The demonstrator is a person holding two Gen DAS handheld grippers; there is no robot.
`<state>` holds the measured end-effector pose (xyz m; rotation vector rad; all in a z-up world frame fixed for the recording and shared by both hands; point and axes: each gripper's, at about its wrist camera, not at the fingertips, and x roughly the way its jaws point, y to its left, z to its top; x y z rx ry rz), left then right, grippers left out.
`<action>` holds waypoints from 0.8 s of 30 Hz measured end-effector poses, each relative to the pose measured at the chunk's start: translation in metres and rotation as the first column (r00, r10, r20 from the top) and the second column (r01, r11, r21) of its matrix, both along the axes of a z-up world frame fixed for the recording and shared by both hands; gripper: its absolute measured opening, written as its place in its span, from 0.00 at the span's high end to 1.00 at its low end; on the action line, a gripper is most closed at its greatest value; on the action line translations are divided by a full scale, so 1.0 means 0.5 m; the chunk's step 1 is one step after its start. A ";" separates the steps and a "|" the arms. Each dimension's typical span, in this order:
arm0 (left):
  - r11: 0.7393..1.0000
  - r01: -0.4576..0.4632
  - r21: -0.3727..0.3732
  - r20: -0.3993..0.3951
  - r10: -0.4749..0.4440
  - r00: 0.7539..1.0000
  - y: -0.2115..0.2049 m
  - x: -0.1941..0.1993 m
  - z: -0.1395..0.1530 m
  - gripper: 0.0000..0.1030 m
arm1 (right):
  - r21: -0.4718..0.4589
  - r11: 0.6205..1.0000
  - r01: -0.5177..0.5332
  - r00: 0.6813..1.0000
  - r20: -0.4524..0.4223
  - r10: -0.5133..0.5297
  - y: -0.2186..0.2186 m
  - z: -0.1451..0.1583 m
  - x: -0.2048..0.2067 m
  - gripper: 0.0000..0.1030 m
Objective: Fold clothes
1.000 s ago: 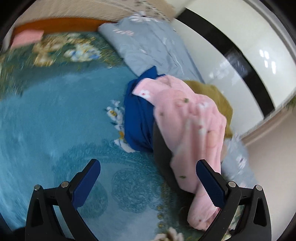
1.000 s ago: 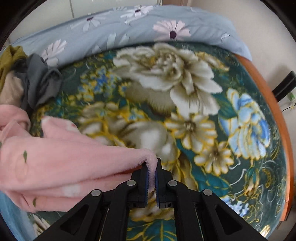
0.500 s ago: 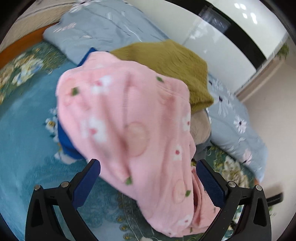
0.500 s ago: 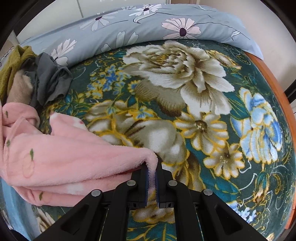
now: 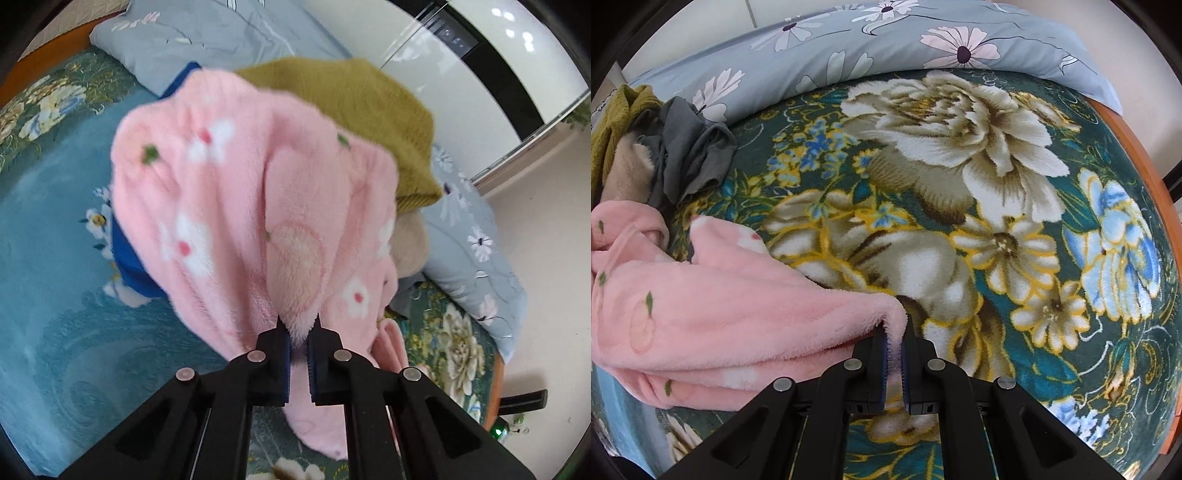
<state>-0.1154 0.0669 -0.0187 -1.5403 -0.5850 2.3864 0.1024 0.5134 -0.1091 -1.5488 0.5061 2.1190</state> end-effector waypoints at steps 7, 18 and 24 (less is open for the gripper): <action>0.999 0.019 0.033 -0.003 -0.018 1.000 -0.124 0.062 0.064 0.94 | -0.044 0.998 -0.046 0.998 -0.043 0.044 -0.042 0.027 -0.012 0.94; 0.970 -0.236 0.060 0.276 0.211 0.938 -0.356 0.161 -0.100 0.94 | -0.100 0.976 -0.193 0.980 0.021 0.196 -0.199 -0.003 -0.015 0.94; 0.938 -0.326 0.116 0.347 0.269 0.899 -0.389 0.173 -0.151 0.94 | -0.122 0.973 -0.194 0.973 0.103 0.207 -0.220 -0.028 0.017 0.94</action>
